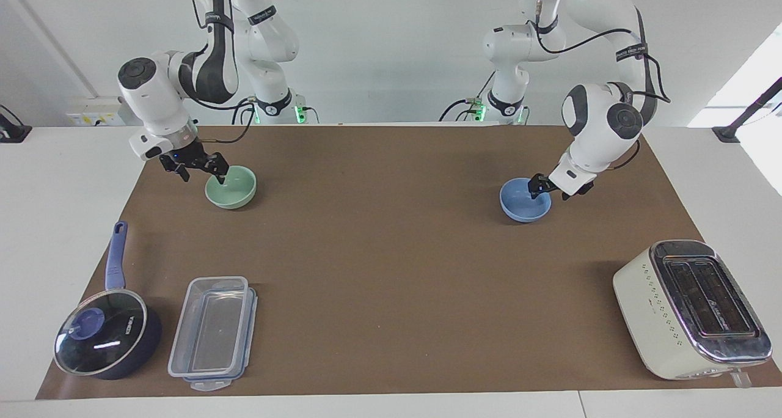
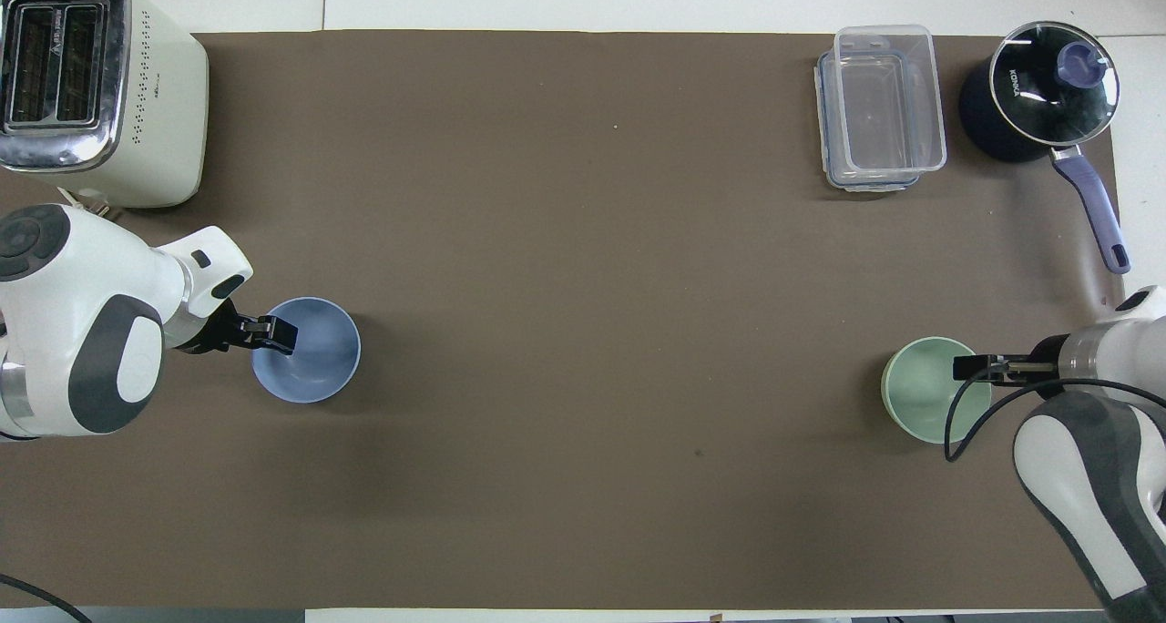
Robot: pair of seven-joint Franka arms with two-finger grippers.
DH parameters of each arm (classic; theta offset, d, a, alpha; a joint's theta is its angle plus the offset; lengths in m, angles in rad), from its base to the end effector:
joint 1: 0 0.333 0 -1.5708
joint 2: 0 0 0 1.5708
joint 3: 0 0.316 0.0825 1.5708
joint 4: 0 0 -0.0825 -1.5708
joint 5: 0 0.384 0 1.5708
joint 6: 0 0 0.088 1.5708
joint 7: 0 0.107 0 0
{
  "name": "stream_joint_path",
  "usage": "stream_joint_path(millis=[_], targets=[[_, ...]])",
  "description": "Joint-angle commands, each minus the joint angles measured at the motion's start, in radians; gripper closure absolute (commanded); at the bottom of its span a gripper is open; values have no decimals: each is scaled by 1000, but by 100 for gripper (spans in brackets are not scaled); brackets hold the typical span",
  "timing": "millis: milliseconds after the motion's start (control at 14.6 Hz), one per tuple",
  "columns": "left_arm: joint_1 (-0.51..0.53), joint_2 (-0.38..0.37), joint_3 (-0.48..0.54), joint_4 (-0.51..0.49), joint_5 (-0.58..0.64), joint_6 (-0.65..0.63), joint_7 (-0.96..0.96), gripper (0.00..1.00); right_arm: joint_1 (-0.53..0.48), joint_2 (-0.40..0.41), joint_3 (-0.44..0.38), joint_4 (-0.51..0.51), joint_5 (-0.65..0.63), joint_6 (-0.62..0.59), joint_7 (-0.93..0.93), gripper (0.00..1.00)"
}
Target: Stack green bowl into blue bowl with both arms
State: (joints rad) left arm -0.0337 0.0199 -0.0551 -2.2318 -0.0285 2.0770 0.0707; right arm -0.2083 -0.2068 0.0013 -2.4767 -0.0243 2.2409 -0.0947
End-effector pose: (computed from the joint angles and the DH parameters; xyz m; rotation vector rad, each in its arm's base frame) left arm 0.5050 -0.0464 0.3490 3.0985 -0.2228 -0.2723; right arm 0.4380 -0.0927 0.3657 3.1230 -0.1515 -0.0493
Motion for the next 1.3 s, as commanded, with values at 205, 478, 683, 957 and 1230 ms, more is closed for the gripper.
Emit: stream_joint_path(millis=[205, 478, 683, 957, 1230], targets=[[-9, -52, 4, -80, 18, 37, 47, 42, -42, 27, 3, -53, 17, 83, -111, 0], [0, -55, 4, -81, 18, 40, 60, 100, -52, 18, 3, -105, 17, 164, -158, 5], [1, -35, 4, -24, 16, 16, 52, 100, -52, 14, 3, -117, 17, 167, -165, 18], [-64, 98, -3, 319, -33, -263, -41, 100, -68, 10, 5, -120, 17, 154, -214, 100], [-303, 118, -3, 368, -97, -237, -338, 100, -68, 12, 5, -117, 17, 155, -209, 100]])
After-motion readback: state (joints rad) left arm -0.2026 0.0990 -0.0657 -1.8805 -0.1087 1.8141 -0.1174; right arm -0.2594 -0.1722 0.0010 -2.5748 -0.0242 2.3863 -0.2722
